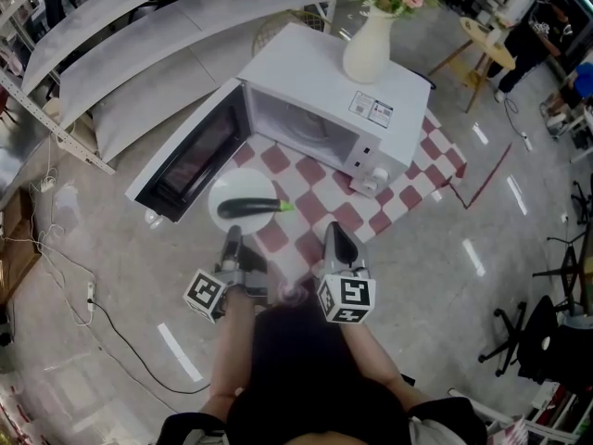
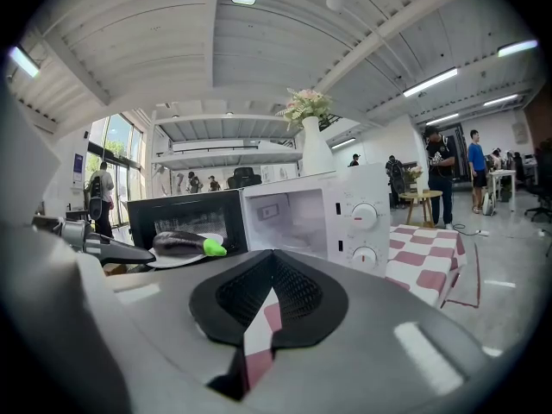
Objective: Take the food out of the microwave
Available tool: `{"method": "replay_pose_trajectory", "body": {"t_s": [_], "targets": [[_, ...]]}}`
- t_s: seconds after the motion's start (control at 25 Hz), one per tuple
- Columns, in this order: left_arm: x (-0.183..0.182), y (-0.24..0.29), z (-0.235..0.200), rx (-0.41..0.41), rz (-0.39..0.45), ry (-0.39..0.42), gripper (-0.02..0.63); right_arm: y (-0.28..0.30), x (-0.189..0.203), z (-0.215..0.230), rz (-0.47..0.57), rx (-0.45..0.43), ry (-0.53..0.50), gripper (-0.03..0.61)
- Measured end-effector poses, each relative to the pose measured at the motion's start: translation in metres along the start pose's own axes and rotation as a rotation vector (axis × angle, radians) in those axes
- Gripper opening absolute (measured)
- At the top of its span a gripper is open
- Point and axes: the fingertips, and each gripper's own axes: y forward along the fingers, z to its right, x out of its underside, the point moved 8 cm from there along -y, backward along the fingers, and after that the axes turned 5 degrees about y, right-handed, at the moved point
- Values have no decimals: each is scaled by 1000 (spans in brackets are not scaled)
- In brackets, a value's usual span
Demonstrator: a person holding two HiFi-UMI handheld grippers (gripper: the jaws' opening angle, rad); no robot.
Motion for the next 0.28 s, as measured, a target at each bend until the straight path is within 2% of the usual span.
{"method": "replay_pose_trajectory", "body": {"t_s": [0.28], "targets": [[1,-3,-5,-18,-23,15,28,-3,-1,-1,-1,-3,0,0]]}}
